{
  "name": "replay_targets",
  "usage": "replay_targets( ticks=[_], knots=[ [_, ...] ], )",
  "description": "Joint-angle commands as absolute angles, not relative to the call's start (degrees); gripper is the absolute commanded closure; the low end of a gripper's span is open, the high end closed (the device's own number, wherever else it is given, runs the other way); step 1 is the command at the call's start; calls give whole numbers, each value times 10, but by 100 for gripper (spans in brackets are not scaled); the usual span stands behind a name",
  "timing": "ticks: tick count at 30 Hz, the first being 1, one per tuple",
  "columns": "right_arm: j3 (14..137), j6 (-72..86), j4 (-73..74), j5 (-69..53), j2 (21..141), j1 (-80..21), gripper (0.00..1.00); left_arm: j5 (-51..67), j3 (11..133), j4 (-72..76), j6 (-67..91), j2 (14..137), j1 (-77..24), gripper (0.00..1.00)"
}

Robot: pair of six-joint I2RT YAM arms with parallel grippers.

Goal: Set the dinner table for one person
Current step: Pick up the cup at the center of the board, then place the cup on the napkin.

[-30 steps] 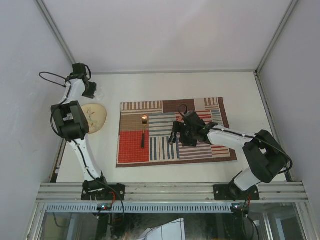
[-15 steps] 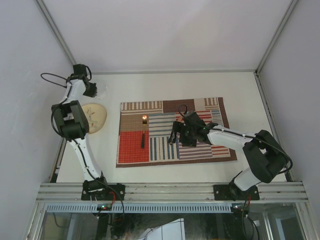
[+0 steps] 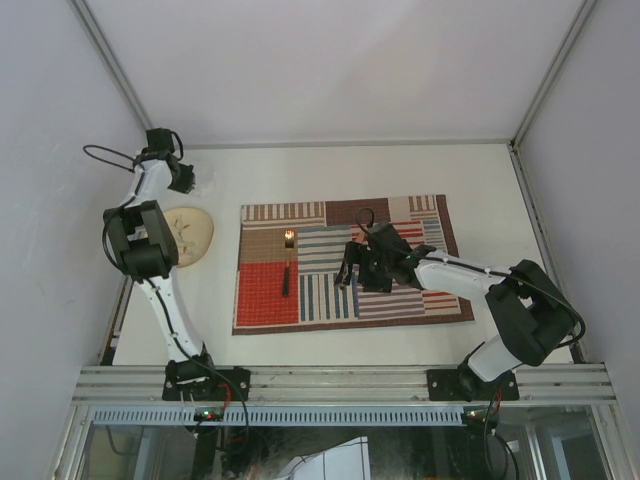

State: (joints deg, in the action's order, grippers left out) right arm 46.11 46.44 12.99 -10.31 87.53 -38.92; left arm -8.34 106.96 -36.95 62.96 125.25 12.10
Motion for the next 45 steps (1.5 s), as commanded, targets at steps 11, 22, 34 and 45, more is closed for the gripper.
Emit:
replay_targets(
  ticks=[11,22,34,45],
  knots=[
    [459,478,80,-106,910,-403,14,-17,967,-279,565,1131,83,100],
    [459,482,67,-106,925,-408,14,13,952,-274,558,1066,32,100],
    [454,487,45,-114,928,-374,14,27,778,-219,572,928,-44,100],
    [448,496,34,-112,874,-321,14,11,571,-132,568,802,-104,100]
  ],
)
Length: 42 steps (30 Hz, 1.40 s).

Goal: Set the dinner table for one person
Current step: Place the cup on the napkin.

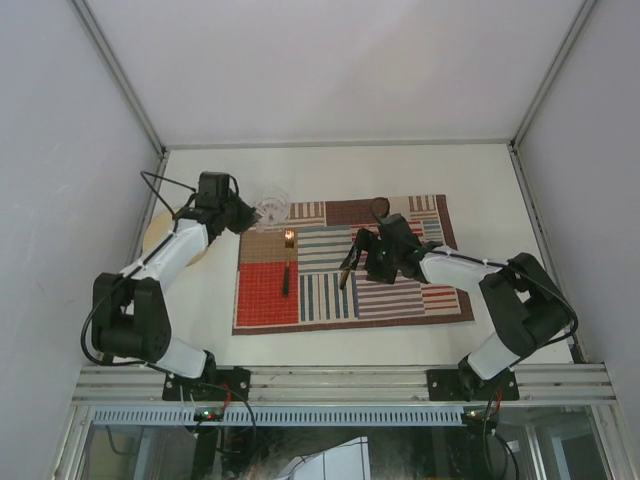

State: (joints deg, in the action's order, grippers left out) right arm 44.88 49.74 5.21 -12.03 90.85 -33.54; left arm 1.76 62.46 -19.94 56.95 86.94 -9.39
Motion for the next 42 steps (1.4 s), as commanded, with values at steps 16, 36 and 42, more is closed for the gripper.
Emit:
replay_targets(
  ticks=[16,36,42],
  knots=[
    [441,487,49,-108,860,-300,14,-7,411,-130,543,654,-108,100],
    [441,490,57,-111,848,-300,14,6,324,-144,540,597,-108,100],
    [441,490,56,-111,851,-304,14,21,331,-147,535,628,-108,94]
  ],
)
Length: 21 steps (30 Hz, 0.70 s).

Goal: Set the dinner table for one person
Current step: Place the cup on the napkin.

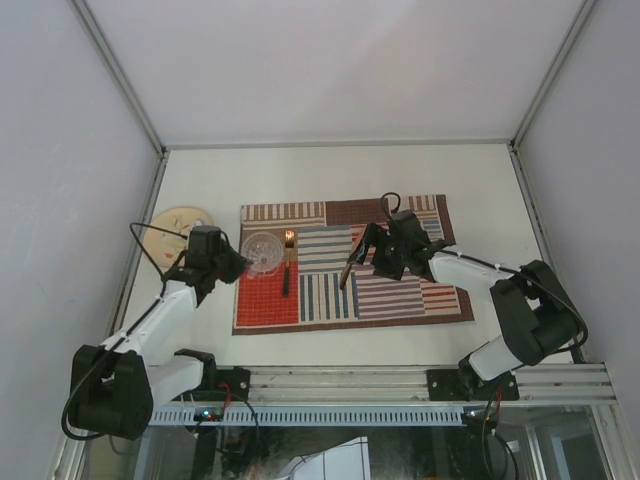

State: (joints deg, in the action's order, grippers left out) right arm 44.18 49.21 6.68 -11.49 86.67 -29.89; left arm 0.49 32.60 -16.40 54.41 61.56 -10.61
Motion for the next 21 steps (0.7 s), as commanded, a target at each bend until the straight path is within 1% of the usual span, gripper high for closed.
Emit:
replay_targets(
  ticks=[1,5,8,10,15,21],
  knots=[
    [440,490,56,-110,851,-305,14,21,333,-147,534,633,-108,88],
    [440,492,55,-110,853,-307,14,14,337,-144,525,638,-108,63],
    [441,494,55,-106,856,-307,14,8,343,-140,514,638,-109,53],
    [443,494,57,-101,858,-308,14,8,347,-135,506,639,-109,50],
    [473,497,77,-82,877,-318,15,9,344,-121,490,628,-109,48],
    [576,474,170,-34,920,-356,15,-3,324,-115,467,570,-108,44]
  ],
)
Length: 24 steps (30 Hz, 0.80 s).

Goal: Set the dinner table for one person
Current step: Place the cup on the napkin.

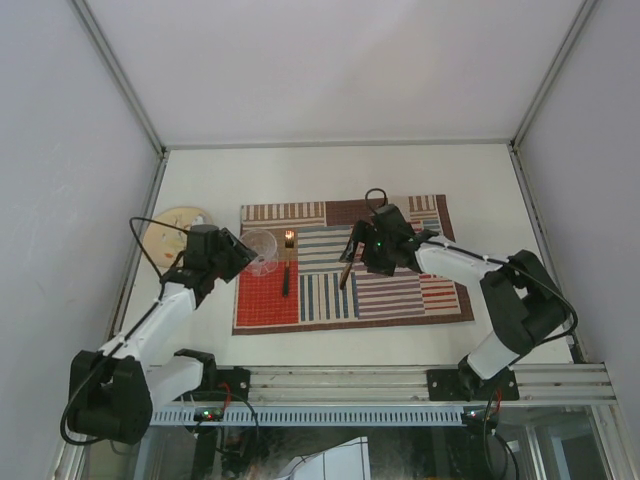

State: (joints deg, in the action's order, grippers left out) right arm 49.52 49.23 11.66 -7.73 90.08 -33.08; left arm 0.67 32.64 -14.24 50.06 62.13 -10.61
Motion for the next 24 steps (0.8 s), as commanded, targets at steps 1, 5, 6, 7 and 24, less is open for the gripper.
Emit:
replay_targets(
  ticks=[1,5,6,7,24],
  knots=[
    [602,464,197,-22,929,-361,15,-10,321,-116,460,558,-108,44],
    [707,421,312,0,982,-372,15,-37,321,-119,428,531,-108,43],
    [732,412,335,7,994,-375,15,-36,323,-121,423,529,-108,43],
    [752,407,358,16,1006,-377,15,-37,322,-121,422,526,-109,43],
    [709,503,324,74,1058,-400,17,-17,290,-113,422,465,-118,44]
  ],
)
